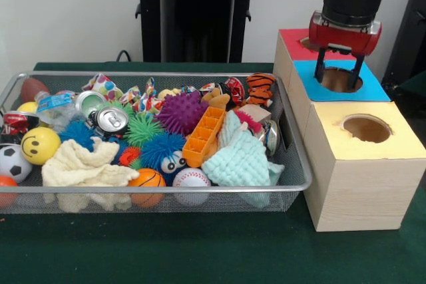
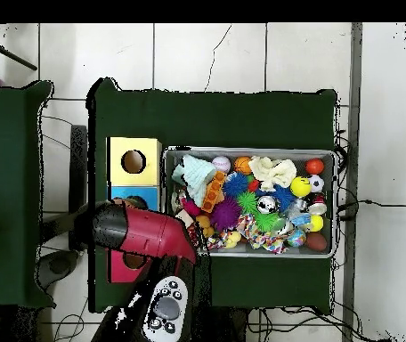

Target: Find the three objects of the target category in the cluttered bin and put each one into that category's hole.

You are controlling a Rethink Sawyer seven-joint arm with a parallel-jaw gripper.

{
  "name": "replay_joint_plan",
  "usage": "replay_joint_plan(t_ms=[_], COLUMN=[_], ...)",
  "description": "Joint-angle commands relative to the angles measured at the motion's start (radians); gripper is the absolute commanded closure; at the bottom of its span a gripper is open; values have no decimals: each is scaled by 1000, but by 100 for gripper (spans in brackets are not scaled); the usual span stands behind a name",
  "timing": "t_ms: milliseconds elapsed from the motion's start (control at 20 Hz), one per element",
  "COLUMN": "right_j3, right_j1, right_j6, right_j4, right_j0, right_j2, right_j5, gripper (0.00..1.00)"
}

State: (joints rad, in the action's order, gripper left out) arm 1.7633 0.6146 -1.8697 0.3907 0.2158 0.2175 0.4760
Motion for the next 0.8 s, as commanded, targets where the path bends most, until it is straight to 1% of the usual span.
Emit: replay_joint_plan(t_ms=[50, 400, 600, 650, 750, 800], right_j3=[-34, -32, -39, -39, -44, -51], right_j1=[34, 31, 36, 41, 62, 81], right_j6=[-238, -233, -229, -227, -227, -230], right_j4=[17, 17, 14, 13, 6, 0], right_j0=[-20, -22, -24, -25, -24, -21], right_j2=[19, 17, 21, 22, 33, 44], right_j5=[105, 102, 120, 129, 178, 221], gripper=[0, 0, 0, 0, 0, 0])
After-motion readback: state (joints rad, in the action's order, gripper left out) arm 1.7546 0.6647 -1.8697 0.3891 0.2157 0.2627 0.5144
